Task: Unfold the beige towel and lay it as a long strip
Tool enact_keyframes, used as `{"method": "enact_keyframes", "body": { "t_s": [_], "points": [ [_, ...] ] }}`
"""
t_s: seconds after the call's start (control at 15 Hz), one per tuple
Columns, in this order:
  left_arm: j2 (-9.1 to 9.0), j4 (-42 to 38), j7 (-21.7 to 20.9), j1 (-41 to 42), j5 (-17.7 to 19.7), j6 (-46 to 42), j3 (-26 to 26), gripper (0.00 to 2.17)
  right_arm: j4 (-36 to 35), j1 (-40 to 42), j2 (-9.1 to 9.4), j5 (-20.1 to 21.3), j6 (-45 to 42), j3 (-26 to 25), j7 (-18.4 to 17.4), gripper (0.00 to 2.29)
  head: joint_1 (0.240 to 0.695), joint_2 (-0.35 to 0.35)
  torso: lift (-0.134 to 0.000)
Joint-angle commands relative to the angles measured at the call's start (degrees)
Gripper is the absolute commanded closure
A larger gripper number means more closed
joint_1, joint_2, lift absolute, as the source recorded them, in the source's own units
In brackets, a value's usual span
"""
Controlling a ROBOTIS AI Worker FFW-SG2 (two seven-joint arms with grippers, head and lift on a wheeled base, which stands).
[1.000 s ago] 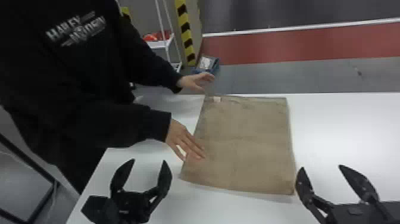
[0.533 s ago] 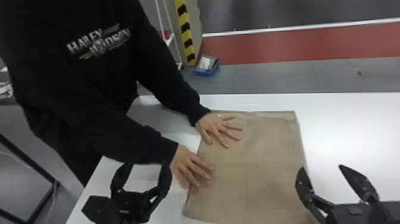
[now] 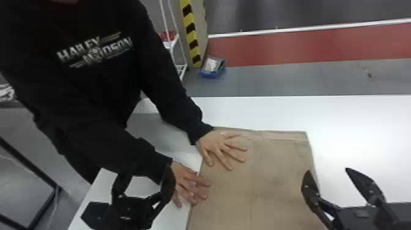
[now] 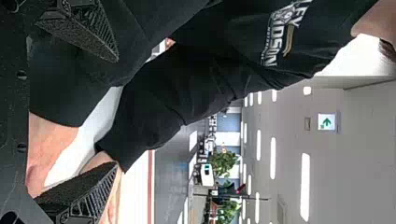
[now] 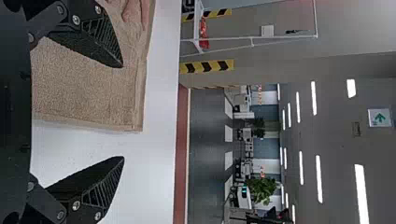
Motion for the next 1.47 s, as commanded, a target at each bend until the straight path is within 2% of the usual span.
{"method": "enact_keyframes", "body": {
  "t_s": [0.0, 0.6, 0.73, 1.13, 1.4],
  "points": [
    [-0.24, 0.0, 0.0, 0.0, -0.1, 0.0, 0.0, 0.08, 0.4, -0.2, 0.05, 0.0, 0.2, 0.1, 0.0, 0.20, 0.695, 0.240, -0.111],
    [-0.24, 0.5, 0.0, -0.4, -0.1, 0.0, -0.3, 0.08, 1.6, -1.2, 0.05, -0.3, 0.0, -0.9, 0.0, 0.20, 0.695, 0.232, -0.111],
    [-0.24, 0.6, 0.0, -0.4, 0.0, 0.0, -0.3, 0.08, 5.6, -5.8, 0.05, -0.3, 0.2, -2.0, -0.4, 0.20, 0.695, 0.227, -0.111],
    [-0.24, 1.1, 0.0, -0.5, 0.0, 0.0, -0.3, 0.08, 15.6, -18.6, 0.05, -0.8, 8.1, -4.8, 0.8, 0.20, 0.695, 0.179, -0.111],
    [-0.24, 1.8, 0.0, -1.2, -0.1, 0.5, -0.4, 0.08, 23.4, -26.3, 0.05, -1.1, 9.0, -4.9, 4.4, 0.20, 0.695, 0.163, -0.111]
  ]
}}
